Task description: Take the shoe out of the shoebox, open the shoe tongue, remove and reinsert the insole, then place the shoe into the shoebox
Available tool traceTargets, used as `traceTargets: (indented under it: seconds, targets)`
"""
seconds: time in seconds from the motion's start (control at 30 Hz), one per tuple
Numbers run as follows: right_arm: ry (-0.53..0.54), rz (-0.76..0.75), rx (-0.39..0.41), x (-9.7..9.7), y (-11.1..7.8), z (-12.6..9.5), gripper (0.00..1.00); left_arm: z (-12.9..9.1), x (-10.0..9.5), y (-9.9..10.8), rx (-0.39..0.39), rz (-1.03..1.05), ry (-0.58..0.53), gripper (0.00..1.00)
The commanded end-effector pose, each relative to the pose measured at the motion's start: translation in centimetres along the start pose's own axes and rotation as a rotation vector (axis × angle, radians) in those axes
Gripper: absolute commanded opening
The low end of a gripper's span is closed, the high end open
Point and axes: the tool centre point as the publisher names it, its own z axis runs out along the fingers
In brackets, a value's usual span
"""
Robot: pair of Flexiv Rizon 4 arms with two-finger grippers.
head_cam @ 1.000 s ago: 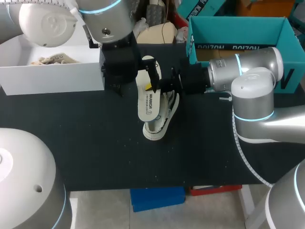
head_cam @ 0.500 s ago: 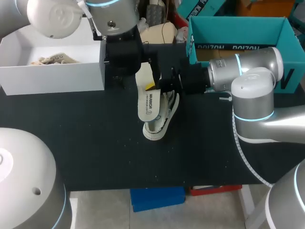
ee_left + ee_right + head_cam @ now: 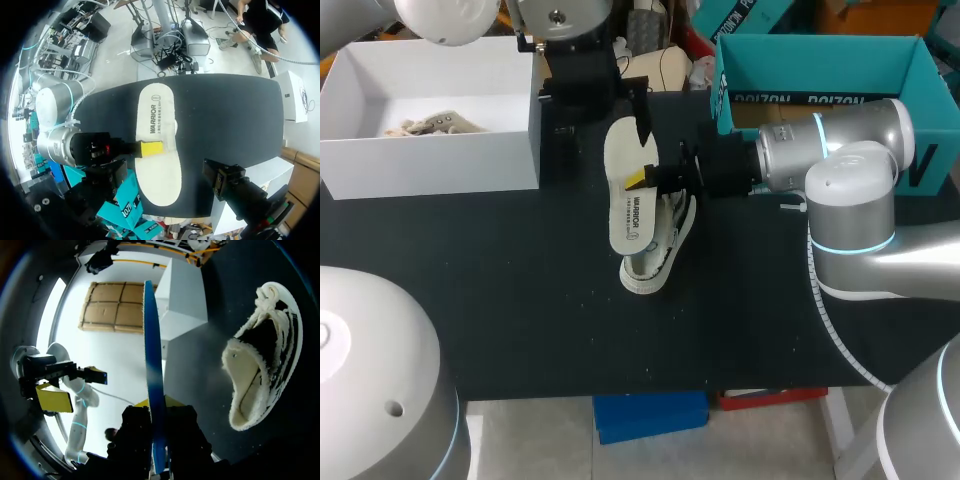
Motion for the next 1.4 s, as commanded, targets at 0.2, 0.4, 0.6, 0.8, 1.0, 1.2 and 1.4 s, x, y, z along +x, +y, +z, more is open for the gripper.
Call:
traceTargets:
  seconds: [0.2,0.4,0.6,0.8,1.0,1.2,1.4]
  targets:
    - [-0.001,0.0,-0.002,0.0,0.0,0.2,0.0,0.0,0.1,5.0,-0.003,0.001,0.016,1.0]
    - [-0.001,0.0,-0.002,0.0,0.0,0.2,0.0,0.1,0.2,7.7,-0.026,-0.002,0.024,1.0]
    - [-0.001,0.0,-0.002,0.0,0.0,0.2,0.0,0.4,0.1,9.9,-0.037,-0.012,0.026,1.0]
    - [-0.001,0.0,-0.002,0.0,0.0,0.2,0.0,0.4,0.0,11.6,-0.055,-0.028,0.026,1.0]
    - [-0.001,0.0,-0.002,0.0,0.0,0.2,0.0,-0.1,-0.3,11.3,-0.075,-0.04,0.026,1.0]
    - [-0.001,0.0,-0.002,0.0,0.0,0.2,0.0,-0.5,-0.5,8.7,-0.082,-0.036,0.022,1.0]
    - [-0.001,0.0,-0.002,0.0,0.0,0.2,0.0,-0.6,-0.3,5.4,-0.084,-0.033,0.045,1.0]
